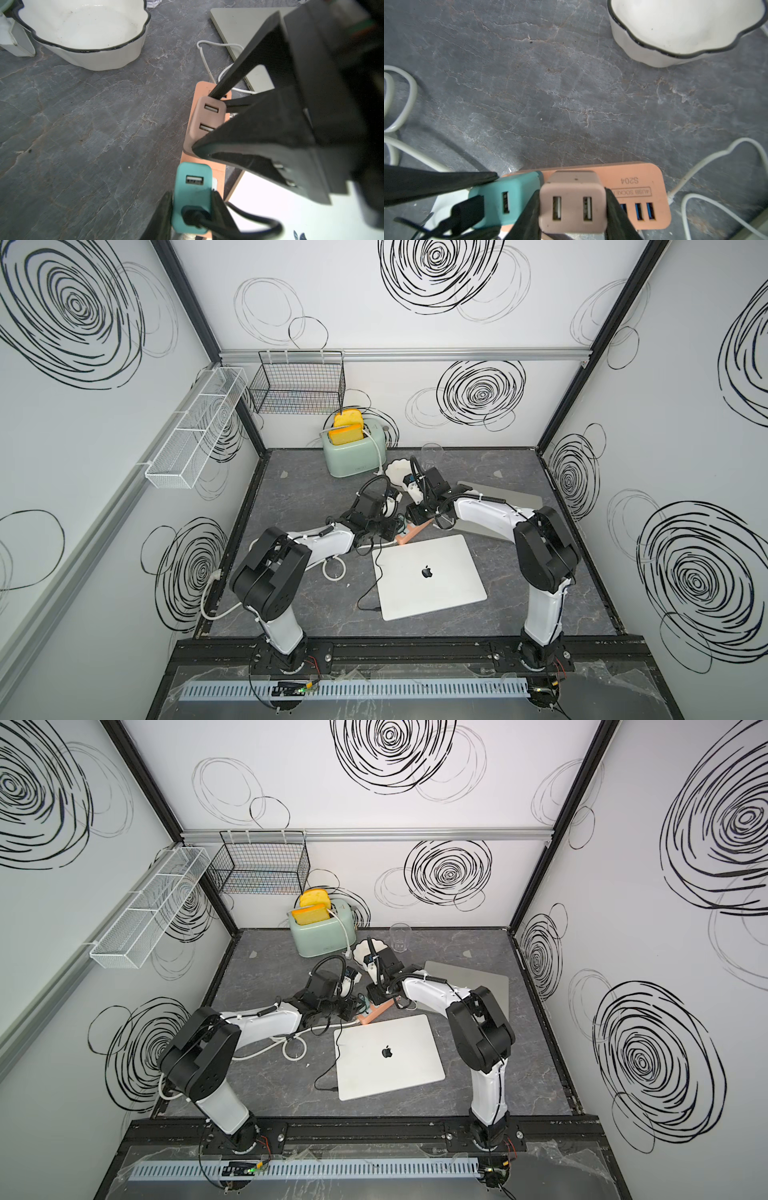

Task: Unplug the laptop charger
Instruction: Remove the plug from the socket, then place the plug at the center of the board.

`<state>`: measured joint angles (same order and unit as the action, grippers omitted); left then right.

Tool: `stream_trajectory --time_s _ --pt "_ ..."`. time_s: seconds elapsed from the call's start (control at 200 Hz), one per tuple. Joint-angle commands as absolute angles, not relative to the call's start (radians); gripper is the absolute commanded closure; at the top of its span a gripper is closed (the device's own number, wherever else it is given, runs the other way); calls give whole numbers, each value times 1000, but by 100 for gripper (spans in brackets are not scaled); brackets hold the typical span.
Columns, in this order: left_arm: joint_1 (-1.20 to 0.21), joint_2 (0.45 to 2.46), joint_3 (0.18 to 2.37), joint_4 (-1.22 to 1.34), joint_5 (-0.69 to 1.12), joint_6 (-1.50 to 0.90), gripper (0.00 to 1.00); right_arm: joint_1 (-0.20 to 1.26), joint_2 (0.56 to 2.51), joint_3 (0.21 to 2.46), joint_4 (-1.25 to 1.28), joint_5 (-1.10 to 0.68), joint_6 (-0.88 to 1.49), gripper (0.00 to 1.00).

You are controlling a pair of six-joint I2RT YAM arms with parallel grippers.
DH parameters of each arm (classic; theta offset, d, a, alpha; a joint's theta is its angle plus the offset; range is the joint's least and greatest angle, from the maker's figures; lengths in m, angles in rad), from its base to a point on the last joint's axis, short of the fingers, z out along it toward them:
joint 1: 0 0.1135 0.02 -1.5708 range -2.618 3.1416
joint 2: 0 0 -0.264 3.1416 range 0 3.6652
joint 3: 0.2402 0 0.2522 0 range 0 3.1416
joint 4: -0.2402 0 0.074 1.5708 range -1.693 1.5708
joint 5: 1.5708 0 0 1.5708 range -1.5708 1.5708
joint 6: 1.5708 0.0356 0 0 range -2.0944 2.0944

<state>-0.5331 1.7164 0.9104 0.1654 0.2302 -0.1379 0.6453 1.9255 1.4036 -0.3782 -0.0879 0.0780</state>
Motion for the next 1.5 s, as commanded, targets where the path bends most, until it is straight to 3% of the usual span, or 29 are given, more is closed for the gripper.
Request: stream_trajectory --time_s 0.0,0.245,0.46,0.755,1.086,1.256,1.491 --pt "-546 1776 884 17 220 -160 95 705 1883 1488 -360 -82 66 100" --pt "-545 1779 885 17 221 -159 95 631 1885 1497 -328 -231 176 100" --pt "-543 1778 885 16 225 -159 95 598 1897 1520 -387 -195 172 100" --pt "-537 1738 902 -10 233 -152 95 426 1906 1441 -444 -197 195 100" --pt "-534 1750 994 -86 145 -91 95 398 1905 1329 -448 -232 189 100" --pt "-542 1744 1021 -97 110 -92 91 385 1906 1327 -449 -238 196 88" --pt "-549 1735 1035 -98 137 -120 75 380 1902 1328 -451 -233 199 73"
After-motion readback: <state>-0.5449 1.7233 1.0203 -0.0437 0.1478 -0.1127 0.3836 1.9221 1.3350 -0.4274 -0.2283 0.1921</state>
